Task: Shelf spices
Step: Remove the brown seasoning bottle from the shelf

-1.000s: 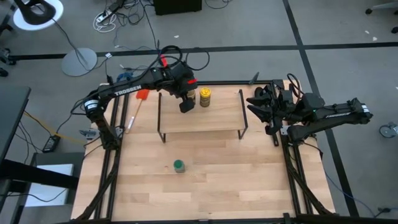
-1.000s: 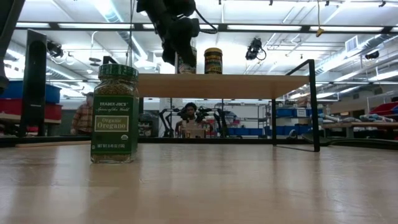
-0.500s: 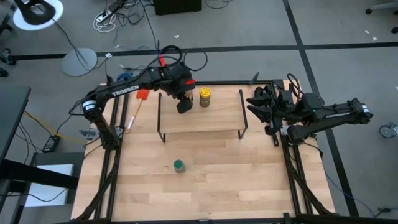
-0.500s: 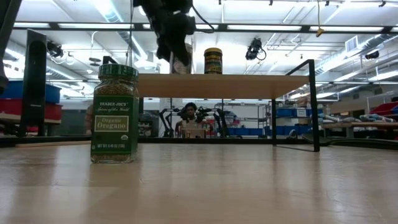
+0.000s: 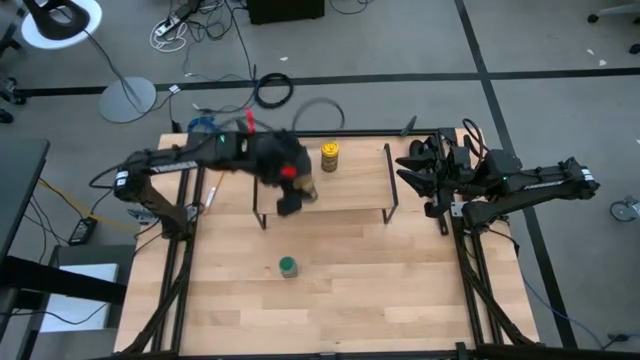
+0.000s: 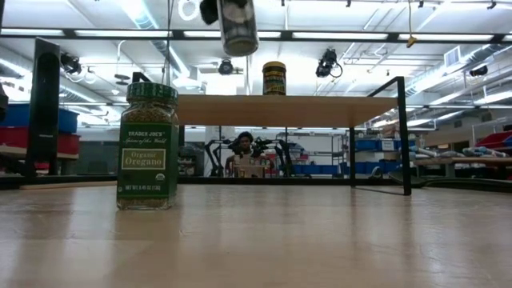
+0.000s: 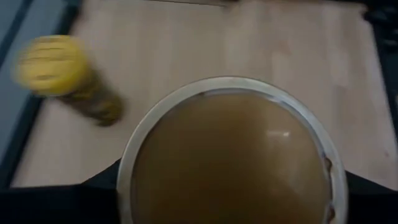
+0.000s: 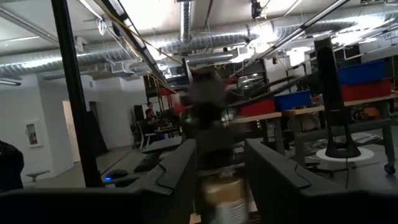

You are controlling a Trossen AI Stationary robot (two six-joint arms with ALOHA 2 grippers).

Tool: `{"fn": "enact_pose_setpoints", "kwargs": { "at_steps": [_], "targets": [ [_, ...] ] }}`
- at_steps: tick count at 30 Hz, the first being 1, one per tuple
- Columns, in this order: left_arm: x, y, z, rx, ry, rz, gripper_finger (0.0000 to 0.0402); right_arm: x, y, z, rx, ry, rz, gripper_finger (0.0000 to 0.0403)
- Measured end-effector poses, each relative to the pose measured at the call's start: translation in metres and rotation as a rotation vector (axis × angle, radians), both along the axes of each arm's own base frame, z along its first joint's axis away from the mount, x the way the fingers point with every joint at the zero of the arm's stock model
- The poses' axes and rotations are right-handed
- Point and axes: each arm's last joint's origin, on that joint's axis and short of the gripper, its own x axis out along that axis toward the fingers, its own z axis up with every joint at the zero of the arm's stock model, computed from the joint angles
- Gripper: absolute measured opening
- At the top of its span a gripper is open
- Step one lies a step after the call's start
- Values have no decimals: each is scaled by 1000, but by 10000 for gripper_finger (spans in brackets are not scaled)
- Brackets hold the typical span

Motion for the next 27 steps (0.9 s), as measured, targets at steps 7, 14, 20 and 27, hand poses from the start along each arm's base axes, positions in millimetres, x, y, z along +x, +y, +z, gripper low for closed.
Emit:
{"fn": "enact_pose_setpoints", "kwargs": {
  "at_steps": [7, 14, 20, 27],
  "targets": [
    [22, -67, -20, 9, 0, -97, 263, 0, -1, 0, -7, 3, -25, 137],
    [40, -109, -48, 20, 46, -104, 263, 0, -1, 0, -5, 2, -24, 137],
    [68, -132, -97, 12, 155, -102, 263, 0, -1, 0, -4, 0, -24, 137],
    [90, -143, -141, -5, 223, -64, 263, 0, -1, 0, 18, -5, -15, 137]
  ]
}}
